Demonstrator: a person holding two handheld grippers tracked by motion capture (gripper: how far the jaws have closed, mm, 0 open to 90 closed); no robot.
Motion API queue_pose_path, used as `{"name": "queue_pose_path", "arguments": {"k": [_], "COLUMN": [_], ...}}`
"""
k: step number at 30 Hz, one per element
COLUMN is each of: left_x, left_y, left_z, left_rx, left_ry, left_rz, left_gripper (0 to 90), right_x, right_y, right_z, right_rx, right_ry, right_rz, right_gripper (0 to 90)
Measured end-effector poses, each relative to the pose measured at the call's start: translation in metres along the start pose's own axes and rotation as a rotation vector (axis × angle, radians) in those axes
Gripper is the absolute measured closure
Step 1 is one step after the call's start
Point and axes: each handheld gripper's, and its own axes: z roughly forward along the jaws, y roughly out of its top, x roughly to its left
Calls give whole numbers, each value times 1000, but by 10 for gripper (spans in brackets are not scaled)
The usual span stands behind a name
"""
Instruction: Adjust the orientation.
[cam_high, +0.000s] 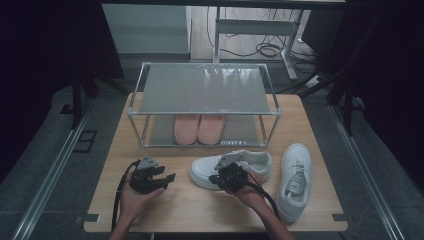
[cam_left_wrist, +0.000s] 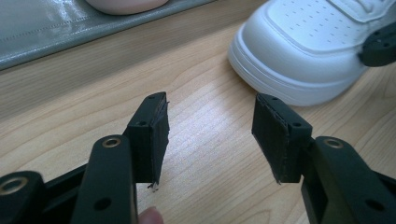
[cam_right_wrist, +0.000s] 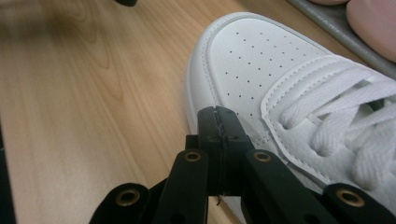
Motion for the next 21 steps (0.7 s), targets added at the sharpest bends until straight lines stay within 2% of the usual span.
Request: {"name": "queue_pose_path", "arguments": {"k": [10, 14, 21], "left_x": [-1, -2, -5], "left_y": [0, 1, 1], "left_z": [-2, -4, -4], "left_rx": [-3, -8, -8], "left_ry": [2, -3, -8], "left_rz": [-1, 5, 6], "left_gripper": [468, 468, 467], "right_x": [-2, 1, -4], "right_y": [3, 2, 0], "right_z": [2, -21, -81], "right_rx": [-2, -33, -101], "right_ry": [-17, -53, -99], "right_rz": [1, 1, 18], "right_gripper": [900, 900, 900]}}
